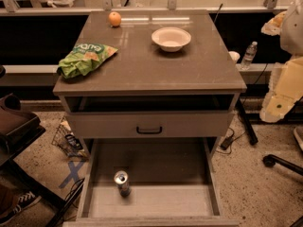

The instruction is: Pick redbull can from middle drawer and place on counter

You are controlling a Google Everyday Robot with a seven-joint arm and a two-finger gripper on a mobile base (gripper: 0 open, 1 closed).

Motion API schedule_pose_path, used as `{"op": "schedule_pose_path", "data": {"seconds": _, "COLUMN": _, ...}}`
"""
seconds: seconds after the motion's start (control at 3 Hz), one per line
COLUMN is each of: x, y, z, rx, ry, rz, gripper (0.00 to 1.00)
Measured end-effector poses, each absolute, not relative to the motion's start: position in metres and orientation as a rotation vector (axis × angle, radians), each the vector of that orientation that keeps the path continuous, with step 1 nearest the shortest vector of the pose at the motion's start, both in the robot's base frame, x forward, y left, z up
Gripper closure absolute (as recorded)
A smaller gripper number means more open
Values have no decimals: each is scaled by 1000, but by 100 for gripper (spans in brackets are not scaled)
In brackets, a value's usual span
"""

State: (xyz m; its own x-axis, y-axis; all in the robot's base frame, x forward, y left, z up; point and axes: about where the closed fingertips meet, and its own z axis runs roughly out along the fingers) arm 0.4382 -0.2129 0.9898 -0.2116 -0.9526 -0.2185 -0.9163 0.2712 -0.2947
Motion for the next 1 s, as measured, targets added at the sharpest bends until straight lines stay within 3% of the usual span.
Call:
{"op": "schedule_pose_path", "data": {"seconds": 0.67, "x": 440, "y": -210, "z": 976, "rx": -1678, "ry": 2169, "rz": -36, "gripper": 0}}
{"op": "schedule_pose_path", "data": {"seconds": 1.0, "x": 440, "y": -212, "z": 924, "rx": -1652, "ry": 2115, "rz": 137, "gripper": 0}}
